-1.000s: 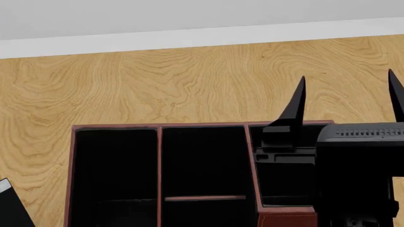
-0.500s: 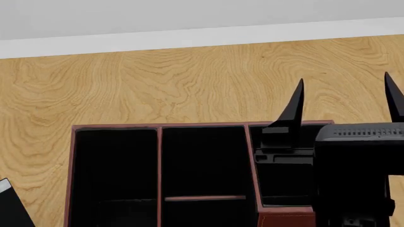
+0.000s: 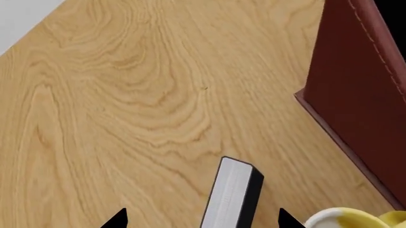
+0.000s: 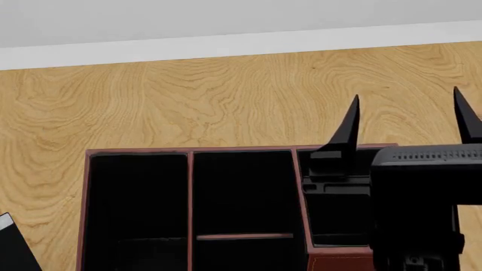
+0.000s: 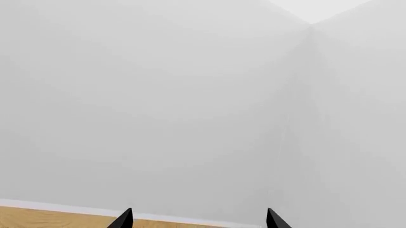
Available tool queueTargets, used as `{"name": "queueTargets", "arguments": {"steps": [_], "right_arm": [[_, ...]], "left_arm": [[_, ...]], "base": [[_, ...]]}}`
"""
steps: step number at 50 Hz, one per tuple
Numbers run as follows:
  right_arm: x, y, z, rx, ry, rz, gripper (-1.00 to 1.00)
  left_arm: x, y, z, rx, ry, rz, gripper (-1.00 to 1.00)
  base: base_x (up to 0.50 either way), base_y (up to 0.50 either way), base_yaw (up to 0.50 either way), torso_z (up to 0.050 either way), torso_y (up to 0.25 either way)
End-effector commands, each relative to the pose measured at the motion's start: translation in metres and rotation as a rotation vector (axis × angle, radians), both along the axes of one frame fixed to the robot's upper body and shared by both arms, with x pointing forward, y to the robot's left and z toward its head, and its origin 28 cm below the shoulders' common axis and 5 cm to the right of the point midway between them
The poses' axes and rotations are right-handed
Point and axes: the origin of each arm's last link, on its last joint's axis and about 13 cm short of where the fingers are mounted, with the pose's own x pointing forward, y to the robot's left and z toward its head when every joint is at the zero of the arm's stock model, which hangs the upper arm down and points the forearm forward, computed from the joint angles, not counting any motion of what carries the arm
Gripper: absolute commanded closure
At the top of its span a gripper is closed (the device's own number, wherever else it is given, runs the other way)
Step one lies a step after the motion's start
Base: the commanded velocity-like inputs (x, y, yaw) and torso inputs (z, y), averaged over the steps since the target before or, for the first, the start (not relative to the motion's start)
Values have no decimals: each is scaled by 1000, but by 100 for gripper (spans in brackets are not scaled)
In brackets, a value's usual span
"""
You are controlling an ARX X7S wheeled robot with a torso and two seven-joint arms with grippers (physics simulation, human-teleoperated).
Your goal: Pick up the book and place it in the back compartment of the caddy.
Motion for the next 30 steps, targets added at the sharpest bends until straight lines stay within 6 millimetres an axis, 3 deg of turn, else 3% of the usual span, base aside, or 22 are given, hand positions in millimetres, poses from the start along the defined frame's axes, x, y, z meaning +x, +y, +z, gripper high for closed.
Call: {"name": "queueTargets", "arguments": {"steps": [1,30], "right_arm": [[2,1,0,-4,4,-1,-100],[2,-1,-2,-6,14,-7,-100]], "left_arm": [[10,0,3,2,-10,6,-100],[22,-5,-26,-1,34,1,-100]], "base": [[0,0,0,0,0],[0,0,0,0,0]]}}
